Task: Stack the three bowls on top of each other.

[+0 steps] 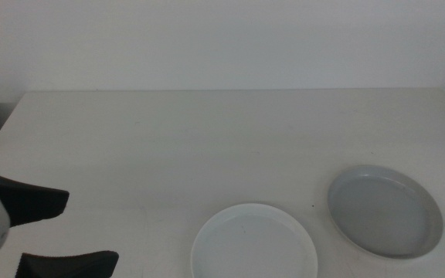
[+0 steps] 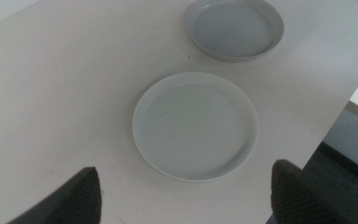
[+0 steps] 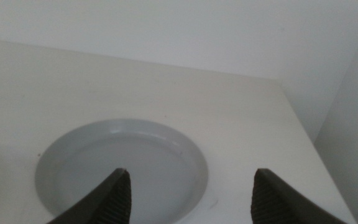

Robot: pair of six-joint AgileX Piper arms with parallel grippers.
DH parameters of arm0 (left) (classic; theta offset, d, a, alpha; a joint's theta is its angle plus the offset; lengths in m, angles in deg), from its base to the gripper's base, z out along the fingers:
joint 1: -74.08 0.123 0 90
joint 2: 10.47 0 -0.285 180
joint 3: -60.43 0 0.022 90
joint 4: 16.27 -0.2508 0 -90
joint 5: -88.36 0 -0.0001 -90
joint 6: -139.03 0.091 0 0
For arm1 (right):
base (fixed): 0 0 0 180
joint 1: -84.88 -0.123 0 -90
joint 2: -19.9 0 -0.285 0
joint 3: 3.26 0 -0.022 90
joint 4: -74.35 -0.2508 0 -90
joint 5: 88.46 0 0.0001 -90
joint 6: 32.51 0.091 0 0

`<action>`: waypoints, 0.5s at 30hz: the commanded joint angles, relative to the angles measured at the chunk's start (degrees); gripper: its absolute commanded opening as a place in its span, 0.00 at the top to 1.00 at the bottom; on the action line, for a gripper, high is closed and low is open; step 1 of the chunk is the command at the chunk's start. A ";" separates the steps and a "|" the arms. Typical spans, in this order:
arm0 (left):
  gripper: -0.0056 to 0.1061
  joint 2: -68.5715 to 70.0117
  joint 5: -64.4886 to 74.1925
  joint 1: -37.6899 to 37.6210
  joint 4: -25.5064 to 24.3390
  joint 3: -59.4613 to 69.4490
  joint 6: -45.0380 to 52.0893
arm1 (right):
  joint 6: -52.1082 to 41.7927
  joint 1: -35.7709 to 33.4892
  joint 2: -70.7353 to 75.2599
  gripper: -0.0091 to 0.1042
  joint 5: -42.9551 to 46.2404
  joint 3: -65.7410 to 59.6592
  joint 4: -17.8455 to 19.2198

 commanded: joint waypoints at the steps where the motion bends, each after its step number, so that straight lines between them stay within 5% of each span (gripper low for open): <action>1: 0.01 -0.08 -3.59 -0.08 0.82 -1.53 -0.61 | -0.25 0.46 0.12 0.48 2.25 2.94 -0.67; 15: 0.01 -0.13 -3.59 -0.08 0.82 -1.53 -0.61 | -0.25 0.46 -25.82 0.48 -25.89 33.20 -2.49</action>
